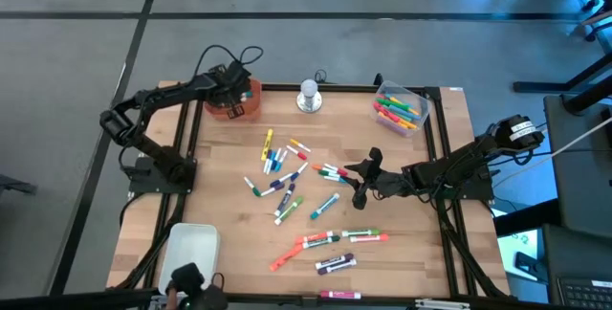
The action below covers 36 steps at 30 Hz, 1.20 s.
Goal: Pick & Place Markers
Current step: Put the purple marker pen into the orange bin, then put the light green marker pen into the orange bin
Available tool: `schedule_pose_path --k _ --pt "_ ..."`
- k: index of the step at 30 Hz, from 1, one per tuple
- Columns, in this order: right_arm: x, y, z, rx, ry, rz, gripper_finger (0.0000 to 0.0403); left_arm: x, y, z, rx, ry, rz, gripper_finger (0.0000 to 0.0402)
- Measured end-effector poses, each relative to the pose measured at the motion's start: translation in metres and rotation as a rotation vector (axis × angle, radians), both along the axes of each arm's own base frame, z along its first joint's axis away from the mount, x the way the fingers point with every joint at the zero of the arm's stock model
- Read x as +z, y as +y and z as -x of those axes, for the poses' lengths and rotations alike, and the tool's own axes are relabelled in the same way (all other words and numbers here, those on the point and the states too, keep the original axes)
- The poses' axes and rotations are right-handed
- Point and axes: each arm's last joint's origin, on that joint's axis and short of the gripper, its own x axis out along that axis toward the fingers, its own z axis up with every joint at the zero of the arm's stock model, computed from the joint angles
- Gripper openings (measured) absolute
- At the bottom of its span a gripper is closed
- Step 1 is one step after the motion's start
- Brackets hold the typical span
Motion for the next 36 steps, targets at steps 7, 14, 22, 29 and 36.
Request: schedule_pose_path --k 7,14,22,29,36 --pt "0.0 0.0 0.0 0.0 0.0 0.001 0.0161 0.021 -0.023 -0.029 0.031 -0.127 -0.03 0.0187" --pt "-0.005 -0.002 0.005 -0.004 0.078 0.018 0.0161 0.015 -0.106 -0.093 -0.048 -0.545 0.394 0.0163" --pt "0.001 -0.005 0.017 0.0 0.126 -0.039 0.0161 -0.01 -0.251 -0.172 -0.446 -0.733 0.459 0.0153" --pt "0.012 -0.005 0.02 0.005 0.063 -0.068 0.0161 -0.032 -0.309 -0.195 -0.408 -0.599 0.502 0.0153" --pt "0.013 -0.005 0.02 0.017 0.062 -0.072 0.0161 -0.047 -0.321 -0.194 -0.249 -0.403 0.434 0.0153"
